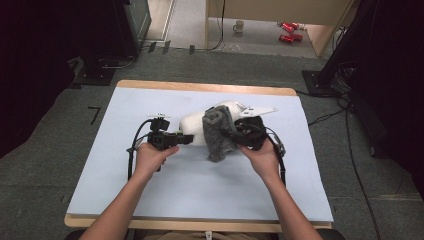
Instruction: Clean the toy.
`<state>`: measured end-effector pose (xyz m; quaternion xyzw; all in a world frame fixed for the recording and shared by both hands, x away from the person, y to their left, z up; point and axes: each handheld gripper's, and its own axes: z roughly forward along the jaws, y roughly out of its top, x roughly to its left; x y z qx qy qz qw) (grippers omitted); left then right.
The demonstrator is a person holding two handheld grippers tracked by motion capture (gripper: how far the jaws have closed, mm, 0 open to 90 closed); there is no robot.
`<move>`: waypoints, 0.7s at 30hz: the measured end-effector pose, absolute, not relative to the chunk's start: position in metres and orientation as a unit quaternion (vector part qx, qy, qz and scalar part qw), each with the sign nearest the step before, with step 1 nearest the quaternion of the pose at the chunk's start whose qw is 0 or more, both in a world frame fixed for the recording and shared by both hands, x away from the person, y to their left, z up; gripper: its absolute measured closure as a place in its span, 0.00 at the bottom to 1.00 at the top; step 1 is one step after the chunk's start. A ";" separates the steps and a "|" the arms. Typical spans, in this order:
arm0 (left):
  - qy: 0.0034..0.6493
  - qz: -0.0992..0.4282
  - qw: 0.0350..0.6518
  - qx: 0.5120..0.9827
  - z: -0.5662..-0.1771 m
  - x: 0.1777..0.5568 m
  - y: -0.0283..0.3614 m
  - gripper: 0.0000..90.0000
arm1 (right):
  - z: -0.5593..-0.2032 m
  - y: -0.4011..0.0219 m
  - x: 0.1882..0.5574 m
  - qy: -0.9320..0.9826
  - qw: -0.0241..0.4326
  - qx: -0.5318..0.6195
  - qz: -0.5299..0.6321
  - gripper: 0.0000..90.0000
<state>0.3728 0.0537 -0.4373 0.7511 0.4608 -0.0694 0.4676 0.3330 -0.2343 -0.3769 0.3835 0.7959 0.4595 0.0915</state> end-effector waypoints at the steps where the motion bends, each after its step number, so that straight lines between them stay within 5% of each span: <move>1: 0.461 -0.073 0.469 0.750 -0.437 0.372 0.054 0.72 | -0.379 -0.227 0.333 0.800 0.086 0.378 0.458 0.86; 12: 0.468 -0.067 0.453 0.756 -0.438 0.362 0.051 0.73 | -0.415 -0.186 0.337 0.820 0.044 0.363 0.440 0.86; 21: 0.473 -0.070 0.450 0.754 -0.445 0.365 0.054 0.73 | -0.425 -0.189 0.340 0.834 0.092 0.354 0.413 0.86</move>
